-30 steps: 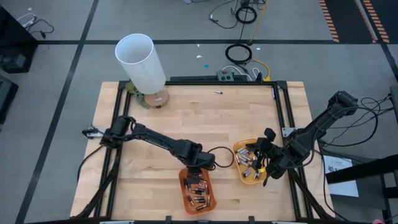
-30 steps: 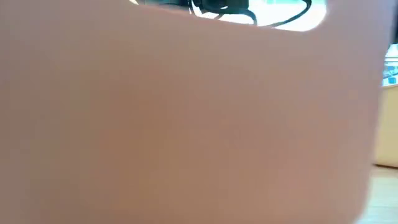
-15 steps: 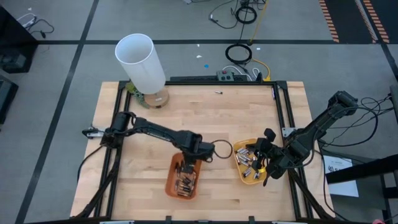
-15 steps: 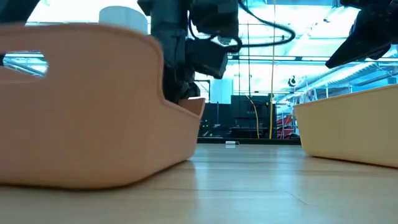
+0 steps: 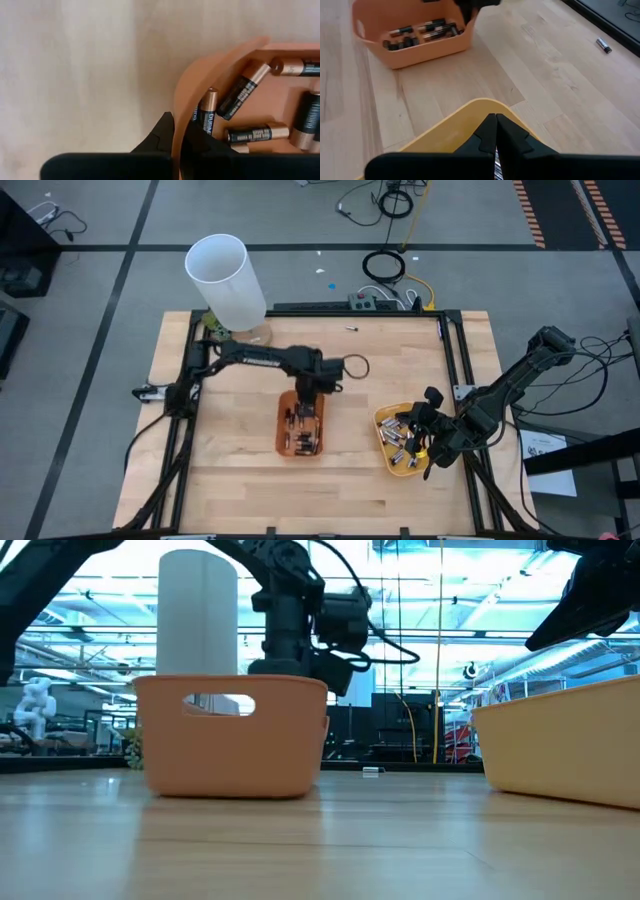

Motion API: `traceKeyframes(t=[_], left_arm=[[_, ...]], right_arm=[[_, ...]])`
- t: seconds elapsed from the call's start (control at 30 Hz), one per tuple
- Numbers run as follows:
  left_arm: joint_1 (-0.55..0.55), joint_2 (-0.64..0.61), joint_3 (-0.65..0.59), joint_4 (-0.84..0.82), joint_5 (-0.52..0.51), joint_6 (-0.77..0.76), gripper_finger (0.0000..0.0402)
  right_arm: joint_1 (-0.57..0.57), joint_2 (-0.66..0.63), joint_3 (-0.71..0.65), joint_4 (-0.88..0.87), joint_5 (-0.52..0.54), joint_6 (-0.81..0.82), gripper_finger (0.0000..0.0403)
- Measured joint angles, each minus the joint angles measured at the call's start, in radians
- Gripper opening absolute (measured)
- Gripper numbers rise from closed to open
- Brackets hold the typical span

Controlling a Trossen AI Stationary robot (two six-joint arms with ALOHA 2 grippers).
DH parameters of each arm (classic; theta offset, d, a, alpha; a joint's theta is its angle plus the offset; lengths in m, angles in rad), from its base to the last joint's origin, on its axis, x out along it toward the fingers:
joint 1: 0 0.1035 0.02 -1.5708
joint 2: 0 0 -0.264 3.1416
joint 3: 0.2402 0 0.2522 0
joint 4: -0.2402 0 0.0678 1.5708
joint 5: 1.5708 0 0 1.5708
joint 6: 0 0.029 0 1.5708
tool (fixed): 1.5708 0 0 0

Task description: Sort batteries

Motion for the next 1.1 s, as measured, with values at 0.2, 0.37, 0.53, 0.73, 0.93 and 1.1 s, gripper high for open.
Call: traceKeyframes(t=[0.2, 0.37, 0.53, 0.73, 0.93, 1.1], left_arm=[[0.061, 0.002, -0.001, 0.003, 0.046, 0.023, 0.0006], [0.066, 0.003, -0.002, 0.003, 0.044, -0.03, 0.0034], [0.059, 0.008, -0.005, 0.003, 0.04, -0.027, 0.009], [0.056, 0.007, 0.029, -0.049, 0.045, 0.018, 0.0129], [0.055, 0.005, 0.121, -0.171, 0.035, 0.027, 0.0133], [0.058, -0.006, 0.174, -0.287, 0.022, 0.069, 0.0134]], right_arm=[[0.0, 0.0, 0.0, -0.001, 0.0, -0.003, 0.0], [0.0, 0.0, 0.0, -0.002, 0.0, -0.004, 0.0], [0.0, 0.0, 0.0, -0.002, 0.0, -0.004, 0.0], [0.0, 0.0, 0.0, -0.002, 0.0, 0.0, 0.0], [0.0, 0.0, 0.0, -0.001, 0.001, 0.0, 0.0], [0.0, 0.0, 0.0, -0.001, 0.001, -0.016, 0.0]])
